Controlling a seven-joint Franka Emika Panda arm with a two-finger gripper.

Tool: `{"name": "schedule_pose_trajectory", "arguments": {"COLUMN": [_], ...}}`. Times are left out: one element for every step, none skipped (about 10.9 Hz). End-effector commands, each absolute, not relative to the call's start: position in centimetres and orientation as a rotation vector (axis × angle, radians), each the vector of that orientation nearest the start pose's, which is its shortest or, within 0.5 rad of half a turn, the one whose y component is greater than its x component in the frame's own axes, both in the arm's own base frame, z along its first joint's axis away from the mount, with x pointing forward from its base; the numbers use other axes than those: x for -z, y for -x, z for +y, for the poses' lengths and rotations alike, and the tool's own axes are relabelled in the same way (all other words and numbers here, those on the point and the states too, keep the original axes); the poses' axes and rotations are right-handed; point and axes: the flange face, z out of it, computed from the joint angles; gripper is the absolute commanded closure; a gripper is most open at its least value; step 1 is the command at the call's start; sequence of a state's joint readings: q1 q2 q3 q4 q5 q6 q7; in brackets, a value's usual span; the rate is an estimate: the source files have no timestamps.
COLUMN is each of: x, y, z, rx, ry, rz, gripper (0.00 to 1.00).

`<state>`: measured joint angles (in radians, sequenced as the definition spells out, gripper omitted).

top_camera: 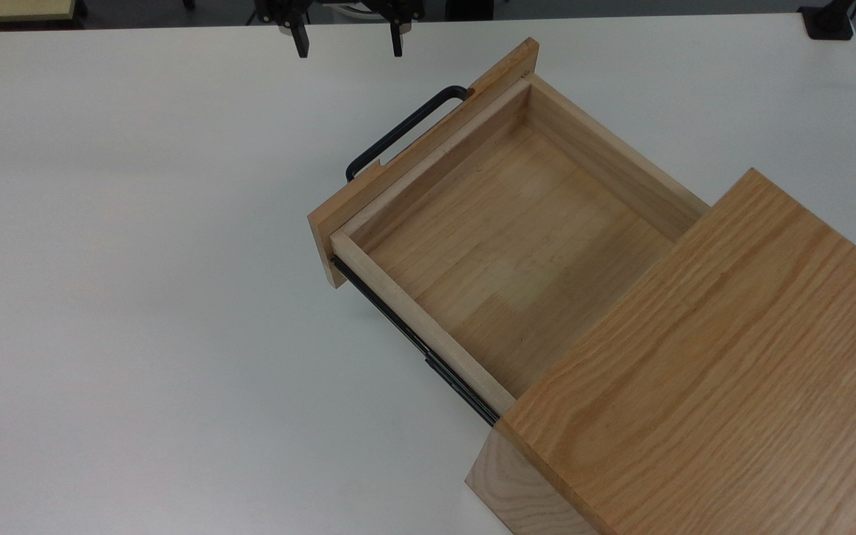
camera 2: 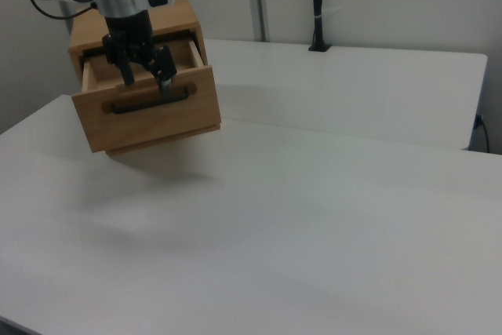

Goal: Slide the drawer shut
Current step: 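Move the gripper from rest toward the black drawer handle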

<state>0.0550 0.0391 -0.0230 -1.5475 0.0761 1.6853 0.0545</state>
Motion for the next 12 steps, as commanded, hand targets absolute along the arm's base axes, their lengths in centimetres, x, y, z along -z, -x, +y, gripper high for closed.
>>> {"name": "schedule_pose_trajectory", "arguments": {"x": [-63.0,-62.7,-62.4,-62.2,-62.1,-62.0,-61.8,-61.5,-61.3,-60.9,-60.6,-59.9], "y": [-56.7,-56.5,-56.1,-56.0,-56.0,-56.1,-56.2,-56.3,-56.4,-56.6,-56.7,-57.1], "z": [2.3,2.0,1.5,1.2,0.3,0.2,0.1,0.3,0.8,1.1,1.7,2.5], "rx": [0.129,0.092,0.037,0.016,0.011,0.009,-0.003,-0.014,-0.016,-0.021,-0.028,-0.044], "ry": [3.059,3.092,3.132,3.128,3.112,3.096,3.091,3.089,3.084,3.069,3.068,3.062], "rz": [0.036,-0.044,-0.191,-0.386,-0.524,-0.642,-0.709,-0.730,-0.746,-0.750,-0.752,-0.763], "gripper": [0.00,0.00,0.00,0.00,0.00,0.00,0.00,0.05,0.12,0.23,0.34,0.49]}}
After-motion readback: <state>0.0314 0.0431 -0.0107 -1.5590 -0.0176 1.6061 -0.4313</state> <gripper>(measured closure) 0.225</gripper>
